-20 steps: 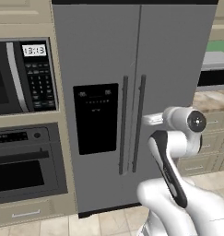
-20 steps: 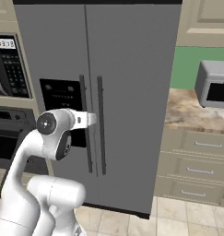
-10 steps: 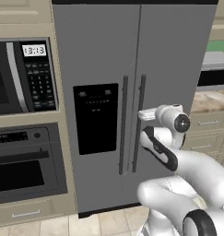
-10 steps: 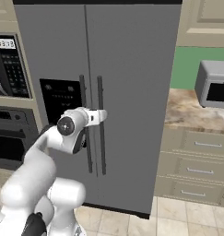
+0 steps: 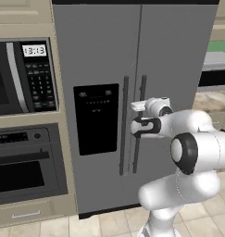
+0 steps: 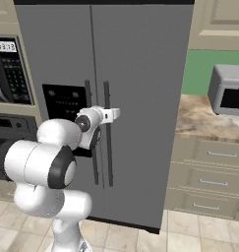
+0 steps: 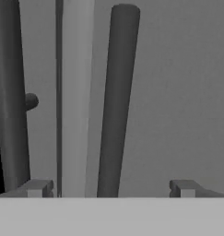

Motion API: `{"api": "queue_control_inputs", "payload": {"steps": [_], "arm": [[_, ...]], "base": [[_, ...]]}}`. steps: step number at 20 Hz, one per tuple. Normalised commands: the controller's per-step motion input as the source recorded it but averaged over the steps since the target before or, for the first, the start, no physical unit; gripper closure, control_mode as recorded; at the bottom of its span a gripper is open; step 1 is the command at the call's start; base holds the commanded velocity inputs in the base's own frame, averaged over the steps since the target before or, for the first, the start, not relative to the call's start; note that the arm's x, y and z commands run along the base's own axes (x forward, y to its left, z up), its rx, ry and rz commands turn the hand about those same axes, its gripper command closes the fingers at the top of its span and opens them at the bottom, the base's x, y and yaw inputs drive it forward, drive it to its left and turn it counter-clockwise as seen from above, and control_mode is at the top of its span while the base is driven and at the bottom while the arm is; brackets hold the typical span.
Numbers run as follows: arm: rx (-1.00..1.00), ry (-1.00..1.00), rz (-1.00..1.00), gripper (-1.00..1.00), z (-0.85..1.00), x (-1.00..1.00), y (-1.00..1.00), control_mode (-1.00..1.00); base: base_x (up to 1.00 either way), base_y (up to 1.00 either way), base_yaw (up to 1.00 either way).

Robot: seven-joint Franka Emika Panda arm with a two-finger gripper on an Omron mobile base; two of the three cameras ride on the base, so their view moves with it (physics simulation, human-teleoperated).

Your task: Take the cake and cupcake from the fridge and place them on the empty tray on the dining counter.

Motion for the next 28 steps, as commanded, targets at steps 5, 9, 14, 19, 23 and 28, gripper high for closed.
{"api": "queue_control_inputs", "payload": {"steps": [5,9,14,19,23,28], "arm": [[0.0,0.0,0.0,-1.0,0.0,0.93,-0.21,-1.0],[0.02,0.07,0.0,-1.0,0.0,1.0,-0.25,-1.0],[0.03,0.15,0.0,1.0,0.0,1.0,-0.18,-1.0],[0.0,0.21,0.0,1.0,0.02,0.67,0.01,-1.0],[0.0,0.18,-0.08,1.0,0.27,-0.07,0.01,-1.0],[0.0,0.25,-0.15,1.0,0.21,-0.54,-0.01,-1.0]], "base": [[0.0,0.0,0.0],[0.0,0.0,0.0],[0.0,0.0,0.0],[0.0,0.0,0.0],[0.0,0.0,0.0],[0.0,0.0,0.0]]}}
